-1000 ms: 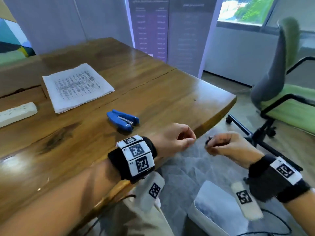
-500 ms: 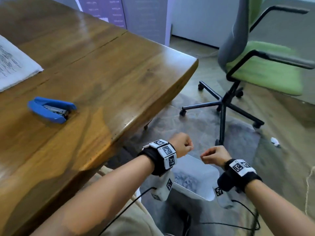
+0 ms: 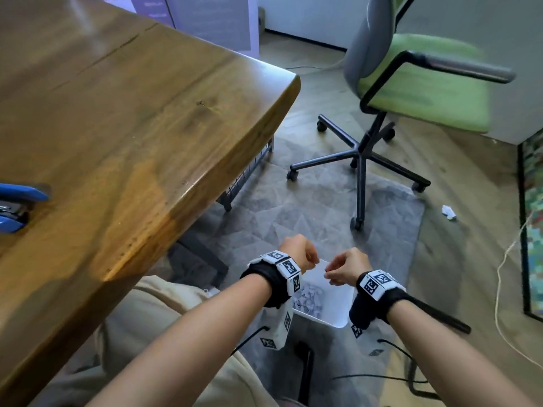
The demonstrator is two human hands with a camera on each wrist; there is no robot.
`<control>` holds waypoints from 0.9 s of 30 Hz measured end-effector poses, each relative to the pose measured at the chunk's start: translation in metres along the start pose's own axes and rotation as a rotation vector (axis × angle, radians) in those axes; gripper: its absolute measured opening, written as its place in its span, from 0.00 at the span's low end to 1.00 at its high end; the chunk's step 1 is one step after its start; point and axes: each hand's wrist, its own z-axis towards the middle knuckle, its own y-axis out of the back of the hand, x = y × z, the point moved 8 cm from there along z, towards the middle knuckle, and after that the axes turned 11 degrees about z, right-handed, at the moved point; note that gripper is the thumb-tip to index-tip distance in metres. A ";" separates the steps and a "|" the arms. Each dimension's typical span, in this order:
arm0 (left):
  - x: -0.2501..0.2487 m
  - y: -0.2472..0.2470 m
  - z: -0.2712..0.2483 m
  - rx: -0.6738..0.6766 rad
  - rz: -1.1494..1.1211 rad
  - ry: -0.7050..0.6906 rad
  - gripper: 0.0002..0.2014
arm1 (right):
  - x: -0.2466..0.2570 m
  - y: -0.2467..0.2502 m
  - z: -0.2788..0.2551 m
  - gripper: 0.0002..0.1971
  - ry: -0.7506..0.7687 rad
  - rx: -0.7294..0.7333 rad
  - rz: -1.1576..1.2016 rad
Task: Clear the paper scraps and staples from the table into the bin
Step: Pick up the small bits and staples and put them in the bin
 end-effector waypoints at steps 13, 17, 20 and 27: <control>0.019 -0.004 -0.002 0.054 -0.008 0.137 0.15 | 0.005 -0.001 -0.003 0.08 0.075 -0.020 -0.195; 0.019 0.010 -0.014 0.027 0.079 0.110 0.14 | 0.034 -0.006 -0.018 0.15 0.187 0.022 -0.300; 0.018 0.026 -0.031 -0.003 0.142 0.080 0.16 | 0.061 -0.016 -0.033 0.07 0.283 0.141 -0.381; 0.022 0.086 -0.103 -0.148 0.218 -0.025 0.17 | 0.176 -0.032 -0.096 0.08 0.648 0.164 -0.401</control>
